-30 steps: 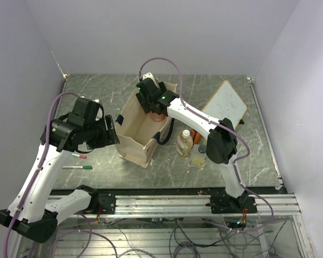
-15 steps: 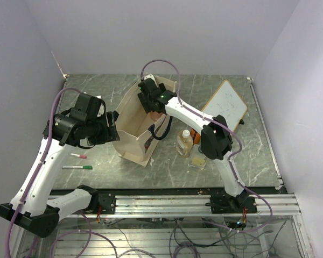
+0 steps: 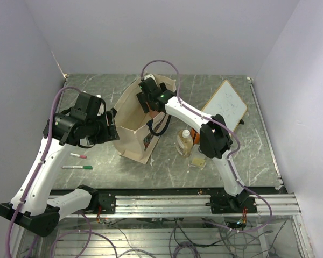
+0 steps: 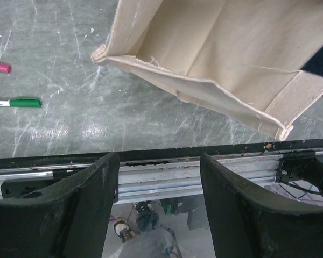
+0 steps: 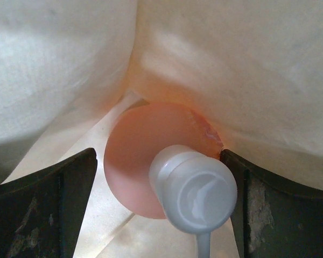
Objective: Take the personal care products out of the canvas bag
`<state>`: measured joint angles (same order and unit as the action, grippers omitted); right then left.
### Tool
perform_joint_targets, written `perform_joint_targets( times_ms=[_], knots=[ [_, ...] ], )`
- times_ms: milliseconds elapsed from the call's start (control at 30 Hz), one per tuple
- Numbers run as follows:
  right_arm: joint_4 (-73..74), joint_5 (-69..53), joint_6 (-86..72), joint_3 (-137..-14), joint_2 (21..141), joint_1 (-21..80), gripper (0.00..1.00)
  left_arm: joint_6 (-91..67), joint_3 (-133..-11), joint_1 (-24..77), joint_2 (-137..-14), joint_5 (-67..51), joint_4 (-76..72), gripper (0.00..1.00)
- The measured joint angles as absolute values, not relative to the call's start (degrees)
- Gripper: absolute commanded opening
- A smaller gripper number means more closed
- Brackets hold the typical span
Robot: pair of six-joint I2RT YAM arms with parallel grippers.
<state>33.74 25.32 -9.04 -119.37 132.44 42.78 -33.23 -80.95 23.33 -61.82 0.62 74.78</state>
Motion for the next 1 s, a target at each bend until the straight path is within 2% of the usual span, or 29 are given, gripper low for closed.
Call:
perform_joint_targets(
  times_ms=[100, 167, 300, 333, 367, 467, 700, 1000],
  knots=[
    [33.8, 25.0, -9.2, -119.4, 133.0, 42.6, 0.97, -33.2, -80.7, 23.3, -61.6, 0.6, 74.5, 0.72],
    [33.9, 25.0, -9.3, -119.4, 133.4, 42.6, 0.92, -33.2, -80.2, 23.3, -61.3, 0.5, 74.2, 0.71],
    [34.5, 25.1, -9.5, -119.4, 133.7, 42.6, 0.68, -33.3, -80.0, 23.3, -61.2, -0.2, 73.8, 0.71],
    [34.6, 25.1, -9.5, -119.5, 133.7, 42.6, 0.61, -33.3, -80.0, 23.3, -61.2, -0.3, 73.7, 0.72],
    [34.7, 25.1, -9.6, -119.6, 133.7, 42.6, 0.50, -33.4, -80.0, 23.3, -61.2, -0.3, 73.6, 0.71],
    [34.6, 24.9, -9.8, -119.5, 133.5, 42.5, 0.30, -33.5, -80.0, 23.3, -61.1, -0.4, 73.6, 0.71],
    [32.8, 20.9, -11.6, -118.6, 132.9, 42.1, 0.00, -34.4, -80.0, 23.3, -60.4, -0.7, 73.6, 0.71],
    [31.0, 15.7, -13.4, -117.6, 132.0, 42.1, 0.00, -36.2, -78.1, 23.3, -53.1, -0.6, 75.1, 0.71]
  ],
)
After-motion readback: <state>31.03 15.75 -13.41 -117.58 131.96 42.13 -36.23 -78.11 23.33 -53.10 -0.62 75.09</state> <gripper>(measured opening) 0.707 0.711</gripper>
